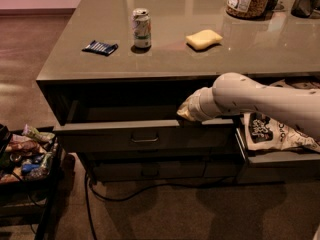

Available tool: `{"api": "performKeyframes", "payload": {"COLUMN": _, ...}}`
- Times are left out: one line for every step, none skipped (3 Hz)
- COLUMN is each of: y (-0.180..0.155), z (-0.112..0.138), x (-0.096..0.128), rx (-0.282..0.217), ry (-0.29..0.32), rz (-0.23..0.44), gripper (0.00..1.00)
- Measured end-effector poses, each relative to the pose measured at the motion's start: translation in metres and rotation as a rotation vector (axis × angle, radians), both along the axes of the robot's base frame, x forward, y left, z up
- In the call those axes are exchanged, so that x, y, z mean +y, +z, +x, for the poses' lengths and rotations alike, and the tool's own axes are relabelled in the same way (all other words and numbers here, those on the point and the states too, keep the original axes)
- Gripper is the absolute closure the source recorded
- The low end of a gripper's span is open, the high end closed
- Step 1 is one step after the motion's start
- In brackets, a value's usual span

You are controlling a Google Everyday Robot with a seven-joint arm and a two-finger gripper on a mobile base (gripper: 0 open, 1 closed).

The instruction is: Open top drawer

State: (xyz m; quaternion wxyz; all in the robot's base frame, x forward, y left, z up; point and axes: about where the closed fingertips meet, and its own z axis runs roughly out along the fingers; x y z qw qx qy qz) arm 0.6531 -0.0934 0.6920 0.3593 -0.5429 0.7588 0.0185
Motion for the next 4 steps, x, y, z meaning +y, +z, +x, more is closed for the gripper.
{"api": "performKeyframes", "payload": {"y": 0.000, "z": 0.009, "x": 0.000, "rx": 0.017, "ry": 0.074, "rz": 0.037, "gripper": 1.00}}
{"api": "performKeyframes", "payload": {"y": 0.007, "z": 0.011, "x": 0.003, "rx": 0.014, "ry": 0.105, "rz": 0.032, "gripper": 1.00}}
{"api": "performKeyframes", "payload": {"y": 0.007, "z": 0.011, "x": 0.003, "rx": 0.014, "ry": 0.105, "rz": 0.032, "gripper": 1.00}}
{"api": "performKeyframes", "payload": {"y": 0.001, "z": 0.021, "x": -0.003, "rx": 0.021, "ry": 0.089, "rz": 0.039, "gripper": 1.00}}
